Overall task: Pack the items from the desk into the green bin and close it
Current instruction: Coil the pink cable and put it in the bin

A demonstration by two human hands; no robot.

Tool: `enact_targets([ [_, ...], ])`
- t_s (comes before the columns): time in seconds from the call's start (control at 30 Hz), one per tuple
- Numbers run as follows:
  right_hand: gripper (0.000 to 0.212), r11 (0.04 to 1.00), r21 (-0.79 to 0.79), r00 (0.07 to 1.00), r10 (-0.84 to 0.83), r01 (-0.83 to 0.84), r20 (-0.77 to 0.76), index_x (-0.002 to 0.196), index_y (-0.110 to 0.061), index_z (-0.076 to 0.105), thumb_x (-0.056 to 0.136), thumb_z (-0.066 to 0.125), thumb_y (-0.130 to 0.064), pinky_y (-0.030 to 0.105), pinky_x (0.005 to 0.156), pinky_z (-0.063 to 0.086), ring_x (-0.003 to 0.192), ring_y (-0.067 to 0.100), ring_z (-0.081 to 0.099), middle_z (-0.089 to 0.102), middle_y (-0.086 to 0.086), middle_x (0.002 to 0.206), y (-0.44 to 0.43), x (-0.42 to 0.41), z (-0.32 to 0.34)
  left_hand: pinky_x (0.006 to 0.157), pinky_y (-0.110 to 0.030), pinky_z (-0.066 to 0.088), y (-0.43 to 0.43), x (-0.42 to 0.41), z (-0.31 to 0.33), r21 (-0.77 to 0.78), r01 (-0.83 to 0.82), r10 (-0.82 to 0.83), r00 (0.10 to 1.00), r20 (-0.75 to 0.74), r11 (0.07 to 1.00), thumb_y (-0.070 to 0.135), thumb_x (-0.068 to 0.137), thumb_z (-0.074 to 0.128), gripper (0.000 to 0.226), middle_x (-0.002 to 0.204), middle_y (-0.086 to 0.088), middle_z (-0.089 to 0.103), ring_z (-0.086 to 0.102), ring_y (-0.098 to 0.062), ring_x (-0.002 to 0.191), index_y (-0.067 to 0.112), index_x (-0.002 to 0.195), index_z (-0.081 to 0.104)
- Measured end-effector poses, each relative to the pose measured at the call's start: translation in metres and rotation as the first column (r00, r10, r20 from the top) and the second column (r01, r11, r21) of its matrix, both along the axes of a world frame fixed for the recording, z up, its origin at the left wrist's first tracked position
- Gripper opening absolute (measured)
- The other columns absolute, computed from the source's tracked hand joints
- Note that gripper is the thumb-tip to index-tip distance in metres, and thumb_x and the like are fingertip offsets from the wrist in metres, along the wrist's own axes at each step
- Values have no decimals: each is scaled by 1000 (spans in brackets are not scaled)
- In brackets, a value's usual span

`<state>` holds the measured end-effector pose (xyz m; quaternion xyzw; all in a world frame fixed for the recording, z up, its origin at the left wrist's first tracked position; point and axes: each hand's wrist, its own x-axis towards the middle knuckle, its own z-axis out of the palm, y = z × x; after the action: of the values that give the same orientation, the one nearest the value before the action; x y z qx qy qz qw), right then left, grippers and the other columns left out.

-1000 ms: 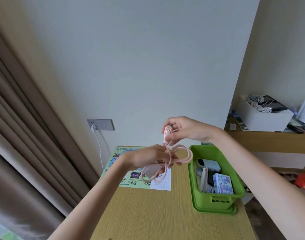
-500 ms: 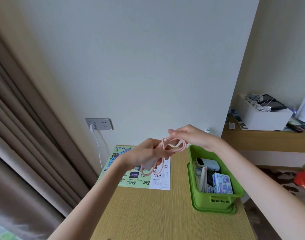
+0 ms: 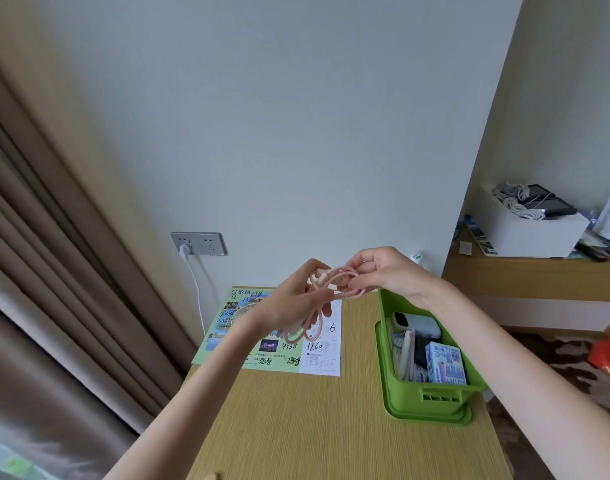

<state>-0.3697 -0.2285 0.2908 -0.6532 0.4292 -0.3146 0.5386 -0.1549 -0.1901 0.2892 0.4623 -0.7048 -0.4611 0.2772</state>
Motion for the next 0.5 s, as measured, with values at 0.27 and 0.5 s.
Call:
enact_targets([
  [0.27,34,966,150,940,158,-210,301,103,-8,72,74,81,-24,28,81,55,96,25,68,71,17,105,-3,-17,-5,56,-28,45,1,7,-4,163,131,-85,961,-262,978,27,95,54,18,77,-9,58,51,-21,67,12,103,59],
  [0.5,21,968,193,885,56,-162,461,100,-6,66,87,63,-23,27,78,55,87,18,65,70,6,94,6,-10,-24,51,-28,43,-3,3,-11,294,168,-47,925,-377,941,27,92,53,12,72,-7,56,48,-19,59,18,94,61],
])
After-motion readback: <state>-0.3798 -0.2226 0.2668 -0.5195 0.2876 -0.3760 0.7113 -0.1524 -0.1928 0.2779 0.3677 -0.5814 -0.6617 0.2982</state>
